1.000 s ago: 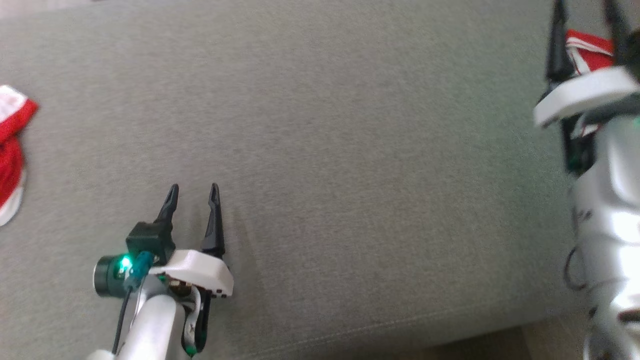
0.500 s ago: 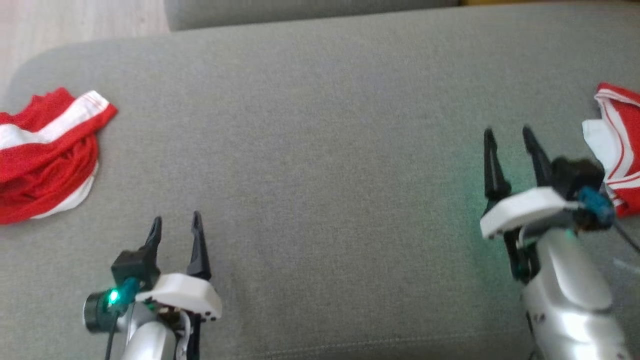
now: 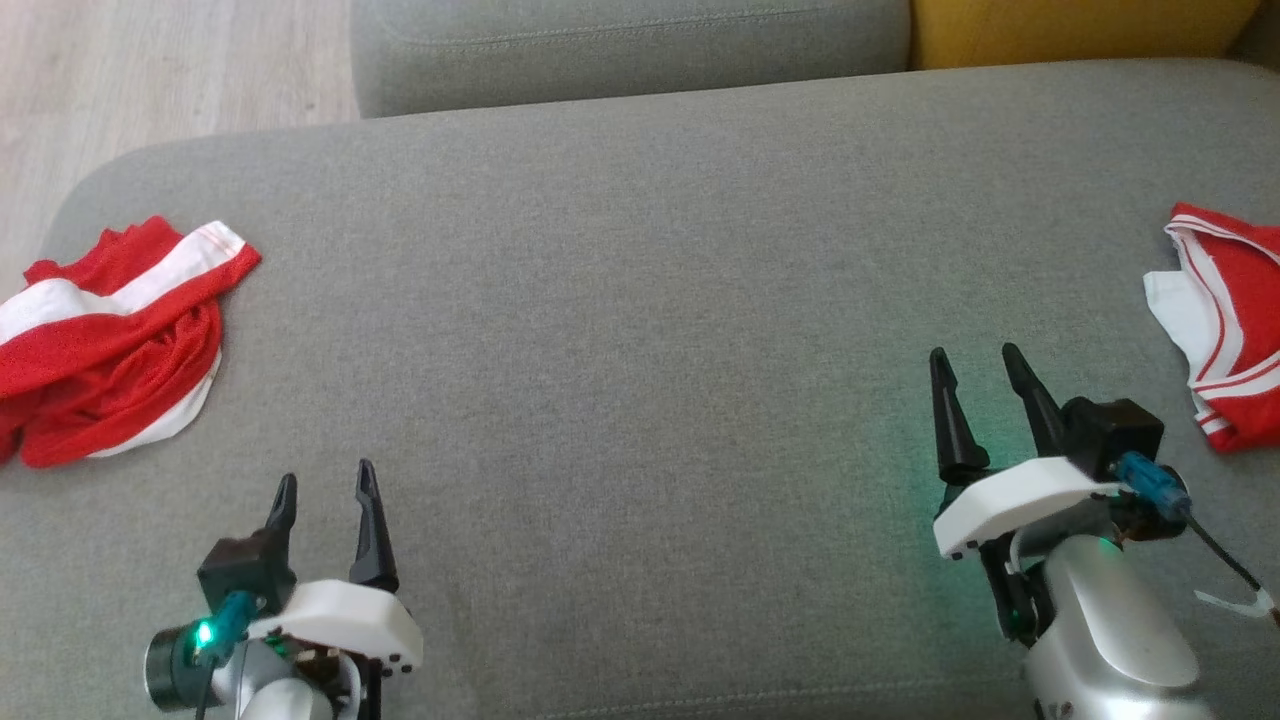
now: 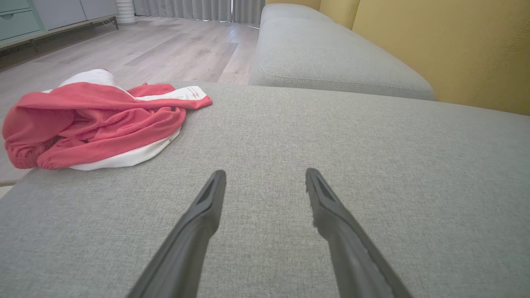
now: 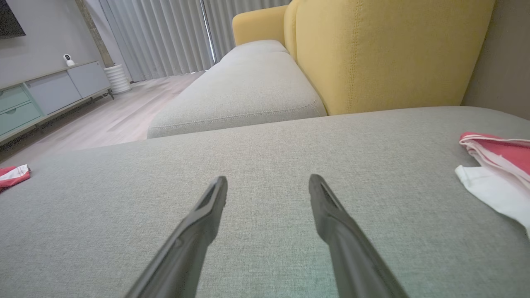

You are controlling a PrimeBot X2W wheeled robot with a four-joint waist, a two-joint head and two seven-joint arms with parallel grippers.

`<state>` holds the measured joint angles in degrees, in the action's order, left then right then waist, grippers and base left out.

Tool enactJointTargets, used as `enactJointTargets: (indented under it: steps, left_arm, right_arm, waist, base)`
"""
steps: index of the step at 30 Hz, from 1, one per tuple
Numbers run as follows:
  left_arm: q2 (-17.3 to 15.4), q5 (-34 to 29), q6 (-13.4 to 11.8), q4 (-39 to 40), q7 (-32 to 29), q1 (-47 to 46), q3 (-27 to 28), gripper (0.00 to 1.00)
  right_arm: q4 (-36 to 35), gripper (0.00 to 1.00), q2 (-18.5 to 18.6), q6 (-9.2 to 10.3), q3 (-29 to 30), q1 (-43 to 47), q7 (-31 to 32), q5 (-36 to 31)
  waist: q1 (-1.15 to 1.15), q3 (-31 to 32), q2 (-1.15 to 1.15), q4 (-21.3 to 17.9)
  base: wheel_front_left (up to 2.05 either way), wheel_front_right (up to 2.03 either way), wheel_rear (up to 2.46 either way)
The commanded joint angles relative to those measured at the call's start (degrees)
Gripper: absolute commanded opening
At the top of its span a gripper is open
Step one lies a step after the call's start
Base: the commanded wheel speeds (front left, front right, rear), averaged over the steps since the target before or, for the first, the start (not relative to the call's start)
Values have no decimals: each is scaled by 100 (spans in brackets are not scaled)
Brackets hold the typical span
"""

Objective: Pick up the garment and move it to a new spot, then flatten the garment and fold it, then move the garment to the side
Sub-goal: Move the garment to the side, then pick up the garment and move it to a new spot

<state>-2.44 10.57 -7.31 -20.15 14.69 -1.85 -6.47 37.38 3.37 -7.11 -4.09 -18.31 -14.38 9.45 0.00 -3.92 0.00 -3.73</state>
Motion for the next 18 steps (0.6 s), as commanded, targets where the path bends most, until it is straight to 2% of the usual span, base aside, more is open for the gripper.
enactJointTargets:
  steps: [1,6,10,13,18]
  left_arm:
    - [-43,-30,-31,210,31,-148,221,100]
    - [-43,-43,-21,253,31,-176,206,100]
    - [-43,14,-47,273,31,-230,230,100]
    - [-43,15,-40,276,31,-252,241,100]
    - [-43,88,-82,327,31,-254,264,100]
  right_arm:
    - [-200,100,-47,-37,-156,-135,-62,40]
    - [-234,100,-48,-37,-220,-160,-62,80]
    - [-255,100,-48,-37,-271,-147,-62,91]
    - [-275,100,-48,-37,-329,-135,-62,99]
    - [-298,100,-48,-37,-436,-98,-62,157]
  waist:
    - [0,-13,0,-1]
    - [0,-71,0,46]
    - [0,-87,0,241]
    - [0,-101,0,512]
    - [0,-98,0,1209]
  base:
    - [0,0,0]
    - [0,0,0]
    - [0,0,0]
    - [0,0,0]
    - [0,0,0]
